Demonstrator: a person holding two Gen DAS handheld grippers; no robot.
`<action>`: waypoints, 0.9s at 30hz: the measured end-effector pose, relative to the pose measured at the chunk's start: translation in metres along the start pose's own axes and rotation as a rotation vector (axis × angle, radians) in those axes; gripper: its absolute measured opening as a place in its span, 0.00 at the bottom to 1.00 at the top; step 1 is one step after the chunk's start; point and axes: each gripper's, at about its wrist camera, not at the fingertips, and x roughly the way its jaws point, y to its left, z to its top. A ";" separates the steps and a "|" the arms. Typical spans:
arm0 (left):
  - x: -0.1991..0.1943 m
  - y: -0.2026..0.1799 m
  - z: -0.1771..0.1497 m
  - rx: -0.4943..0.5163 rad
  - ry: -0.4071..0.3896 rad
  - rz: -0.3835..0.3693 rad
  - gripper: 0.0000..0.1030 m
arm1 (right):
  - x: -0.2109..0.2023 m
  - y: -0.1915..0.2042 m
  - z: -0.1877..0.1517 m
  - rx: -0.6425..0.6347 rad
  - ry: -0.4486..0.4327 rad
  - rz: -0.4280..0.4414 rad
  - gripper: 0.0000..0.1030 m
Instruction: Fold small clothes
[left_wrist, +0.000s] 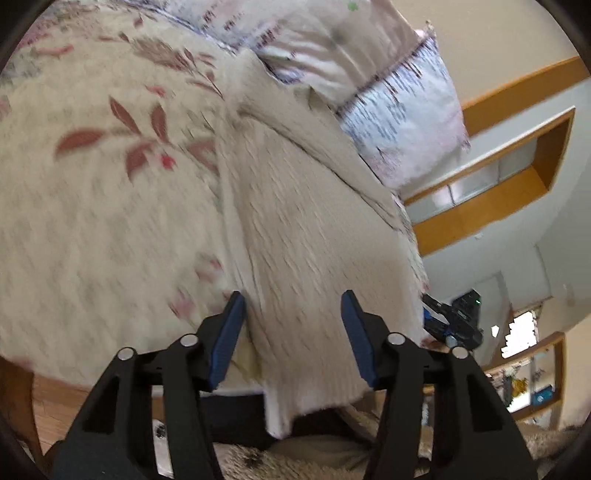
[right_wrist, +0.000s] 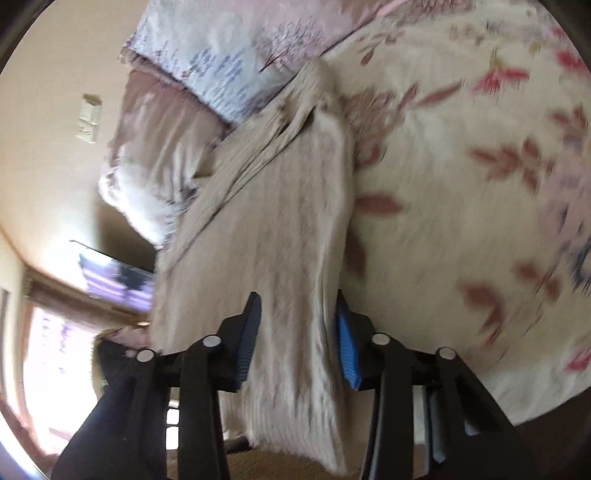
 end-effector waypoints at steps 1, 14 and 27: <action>0.002 0.000 -0.007 -0.008 0.016 -0.022 0.47 | 0.001 0.001 -0.003 0.003 0.008 0.017 0.36; 0.018 -0.009 -0.041 -0.026 0.110 -0.116 0.23 | 0.004 0.024 -0.049 -0.098 0.114 0.042 0.15; -0.005 -0.028 -0.015 0.080 -0.028 -0.035 0.06 | -0.028 0.076 -0.038 -0.360 -0.249 -0.070 0.06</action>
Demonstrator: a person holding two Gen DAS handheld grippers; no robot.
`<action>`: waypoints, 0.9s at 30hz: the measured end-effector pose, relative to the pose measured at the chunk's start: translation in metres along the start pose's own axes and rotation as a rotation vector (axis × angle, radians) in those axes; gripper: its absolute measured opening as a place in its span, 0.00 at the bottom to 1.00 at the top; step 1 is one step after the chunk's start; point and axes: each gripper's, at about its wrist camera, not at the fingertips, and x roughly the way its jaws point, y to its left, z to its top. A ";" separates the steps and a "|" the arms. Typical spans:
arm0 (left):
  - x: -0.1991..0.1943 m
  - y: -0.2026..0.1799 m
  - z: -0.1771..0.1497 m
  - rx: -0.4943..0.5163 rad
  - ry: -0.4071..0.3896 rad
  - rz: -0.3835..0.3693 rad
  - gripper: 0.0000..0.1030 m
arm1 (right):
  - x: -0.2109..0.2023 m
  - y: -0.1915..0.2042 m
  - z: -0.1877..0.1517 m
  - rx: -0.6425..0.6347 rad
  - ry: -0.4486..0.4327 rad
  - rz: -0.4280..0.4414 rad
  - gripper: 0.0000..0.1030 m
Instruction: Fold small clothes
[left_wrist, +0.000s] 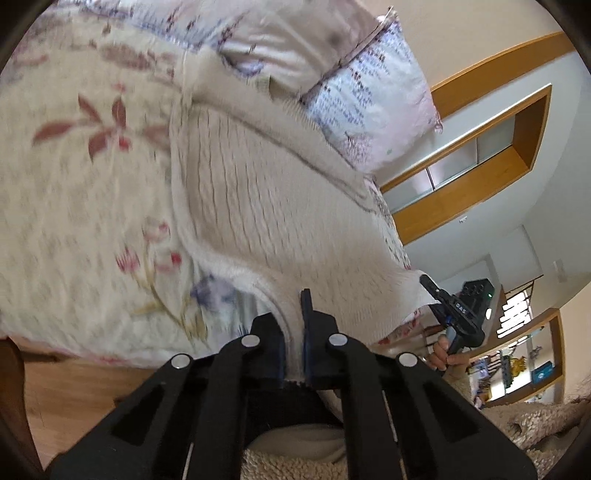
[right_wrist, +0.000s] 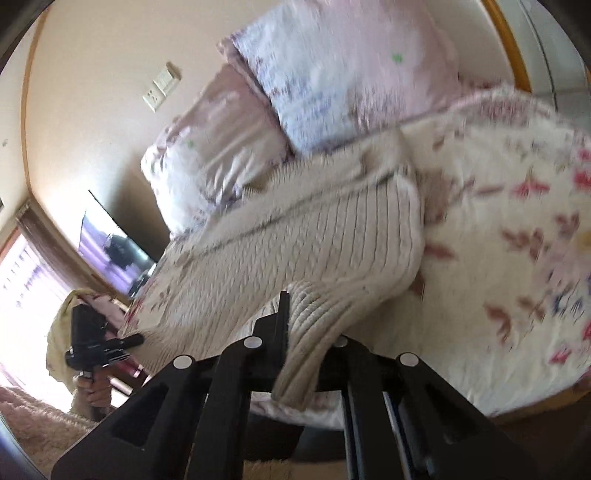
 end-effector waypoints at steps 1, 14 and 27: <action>-0.004 -0.002 0.005 0.011 -0.024 0.014 0.06 | -0.001 0.001 0.001 -0.009 -0.022 -0.011 0.06; -0.031 -0.040 0.098 0.202 -0.298 0.214 0.06 | 0.001 0.041 0.050 -0.241 -0.323 -0.152 0.06; 0.008 -0.049 0.191 0.231 -0.351 0.325 0.06 | 0.052 0.044 0.113 -0.296 -0.342 -0.213 0.06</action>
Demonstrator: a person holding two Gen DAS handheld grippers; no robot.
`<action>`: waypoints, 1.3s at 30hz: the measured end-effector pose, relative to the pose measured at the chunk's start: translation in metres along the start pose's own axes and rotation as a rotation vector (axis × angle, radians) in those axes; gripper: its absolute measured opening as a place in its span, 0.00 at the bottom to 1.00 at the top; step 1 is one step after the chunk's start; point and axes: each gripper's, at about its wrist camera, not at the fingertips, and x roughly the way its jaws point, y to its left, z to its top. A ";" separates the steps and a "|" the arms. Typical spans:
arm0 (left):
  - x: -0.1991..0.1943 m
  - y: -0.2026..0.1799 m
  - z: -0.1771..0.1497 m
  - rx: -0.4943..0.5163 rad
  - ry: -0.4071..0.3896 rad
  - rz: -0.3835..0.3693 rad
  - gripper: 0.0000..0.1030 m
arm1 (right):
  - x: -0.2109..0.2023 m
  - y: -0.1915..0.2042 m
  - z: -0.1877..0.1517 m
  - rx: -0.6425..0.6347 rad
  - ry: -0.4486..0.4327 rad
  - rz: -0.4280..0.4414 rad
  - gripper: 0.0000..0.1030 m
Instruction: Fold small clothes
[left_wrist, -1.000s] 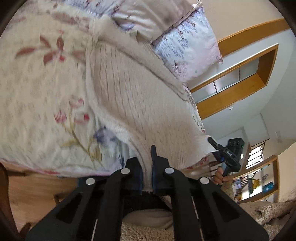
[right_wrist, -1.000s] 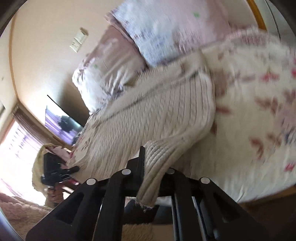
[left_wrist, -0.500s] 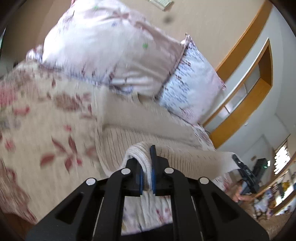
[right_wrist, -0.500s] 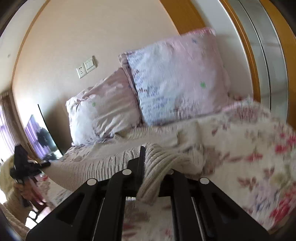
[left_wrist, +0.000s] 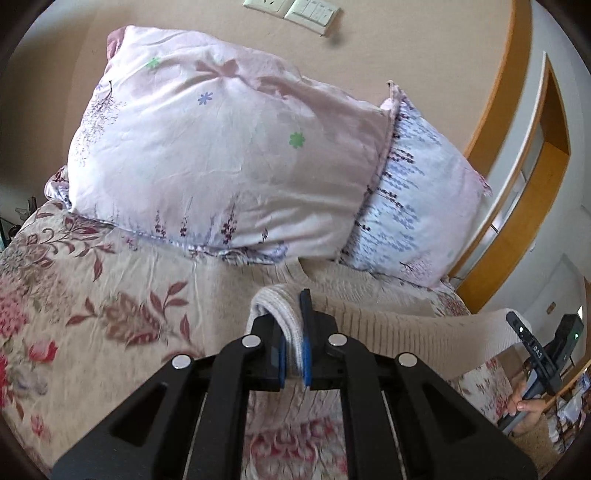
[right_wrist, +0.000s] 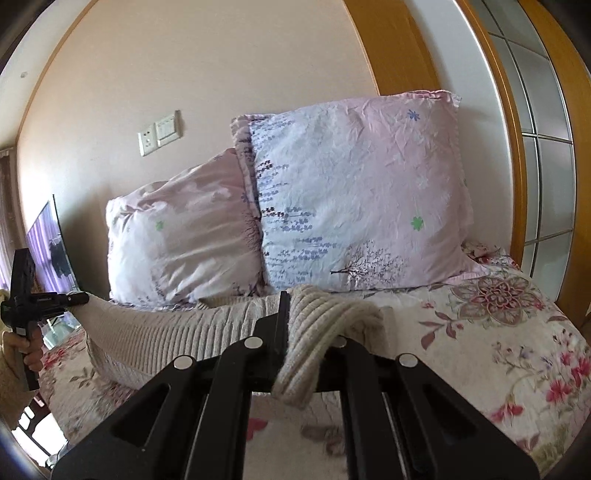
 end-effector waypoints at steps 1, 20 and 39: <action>0.005 0.001 0.003 -0.009 0.004 0.001 0.06 | 0.007 -0.001 0.002 0.005 0.000 -0.005 0.06; 0.161 0.041 0.014 -0.157 0.202 0.122 0.07 | 0.183 -0.071 -0.013 0.359 0.365 -0.043 0.08; 0.105 0.044 0.002 -0.118 0.212 0.104 0.57 | 0.124 -0.120 -0.020 0.394 0.378 -0.128 0.44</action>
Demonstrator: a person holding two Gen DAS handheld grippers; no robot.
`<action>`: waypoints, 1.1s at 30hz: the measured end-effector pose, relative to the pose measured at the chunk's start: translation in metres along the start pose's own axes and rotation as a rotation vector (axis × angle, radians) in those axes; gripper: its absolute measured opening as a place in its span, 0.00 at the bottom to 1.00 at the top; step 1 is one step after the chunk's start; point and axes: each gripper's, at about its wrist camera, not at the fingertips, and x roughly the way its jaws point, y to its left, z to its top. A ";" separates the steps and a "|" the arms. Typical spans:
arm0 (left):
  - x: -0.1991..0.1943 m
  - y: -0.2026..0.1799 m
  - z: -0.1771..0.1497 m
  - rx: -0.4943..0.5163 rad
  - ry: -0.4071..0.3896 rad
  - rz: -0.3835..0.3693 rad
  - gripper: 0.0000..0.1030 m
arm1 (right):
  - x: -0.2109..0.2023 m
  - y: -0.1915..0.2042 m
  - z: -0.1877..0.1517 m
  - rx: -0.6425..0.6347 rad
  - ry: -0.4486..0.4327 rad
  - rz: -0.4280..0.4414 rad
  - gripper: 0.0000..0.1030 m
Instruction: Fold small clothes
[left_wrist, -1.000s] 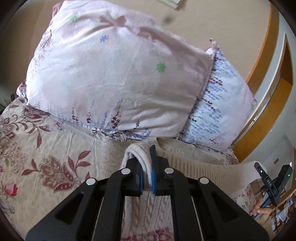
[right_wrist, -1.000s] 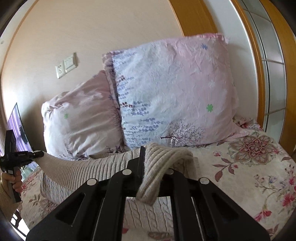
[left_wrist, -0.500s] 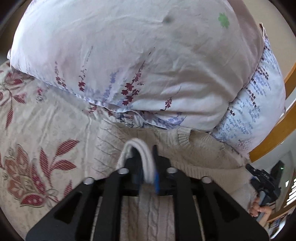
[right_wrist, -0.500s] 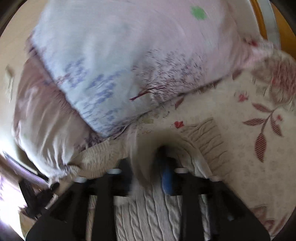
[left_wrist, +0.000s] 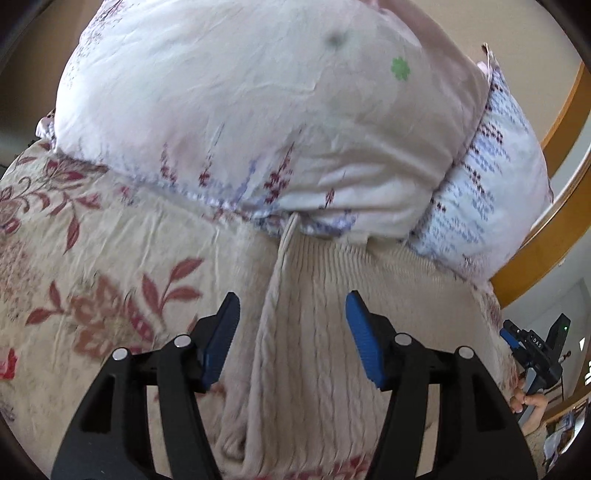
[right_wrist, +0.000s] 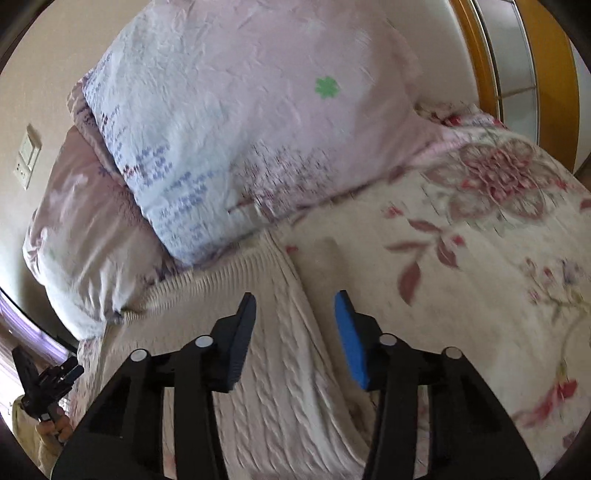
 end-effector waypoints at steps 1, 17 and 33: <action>-0.001 0.002 -0.005 0.002 0.011 0.005 0.57 | -0.002 -0.002 -0.005 -0.010 0.010 -0.005 0.44; 0.008 0.008 -0.040 0.015 0.100 0.035 0.20 | 0.003 0.015 -0.039 -0.174 0.077 -0.105 0.11; 0.002 0.018 -0.045 0.051 0.115 0.009 0.08 | -0.010 0.011 -0.050 -0.177 0.064 -0.232 0.10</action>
